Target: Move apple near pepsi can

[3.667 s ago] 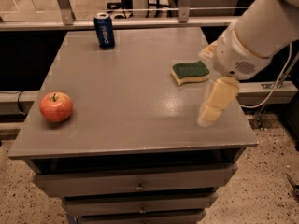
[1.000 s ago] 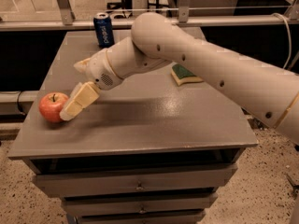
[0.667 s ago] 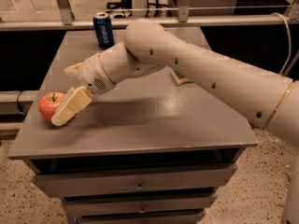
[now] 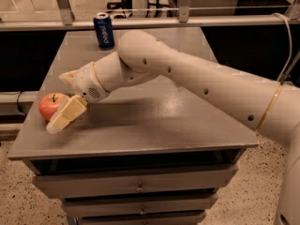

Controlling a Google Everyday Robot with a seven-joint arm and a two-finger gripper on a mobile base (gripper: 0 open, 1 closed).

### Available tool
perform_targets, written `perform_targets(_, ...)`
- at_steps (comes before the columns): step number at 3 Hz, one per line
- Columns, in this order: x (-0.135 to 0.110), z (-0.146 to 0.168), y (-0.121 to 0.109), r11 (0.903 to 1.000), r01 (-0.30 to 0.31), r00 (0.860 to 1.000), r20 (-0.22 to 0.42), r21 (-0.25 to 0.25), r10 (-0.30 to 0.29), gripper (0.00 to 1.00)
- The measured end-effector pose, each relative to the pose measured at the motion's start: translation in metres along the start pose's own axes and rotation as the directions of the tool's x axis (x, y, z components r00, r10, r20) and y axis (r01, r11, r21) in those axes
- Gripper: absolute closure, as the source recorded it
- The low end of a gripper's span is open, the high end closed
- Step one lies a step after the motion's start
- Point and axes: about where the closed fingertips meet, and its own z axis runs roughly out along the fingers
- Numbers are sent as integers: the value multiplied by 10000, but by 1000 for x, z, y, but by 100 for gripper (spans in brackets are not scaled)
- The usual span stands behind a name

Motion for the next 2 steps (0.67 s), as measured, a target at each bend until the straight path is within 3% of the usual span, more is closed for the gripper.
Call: perform_targets(2, 6, 4, 3, 9999, -133, 9999, 43, 18, 133, 41)
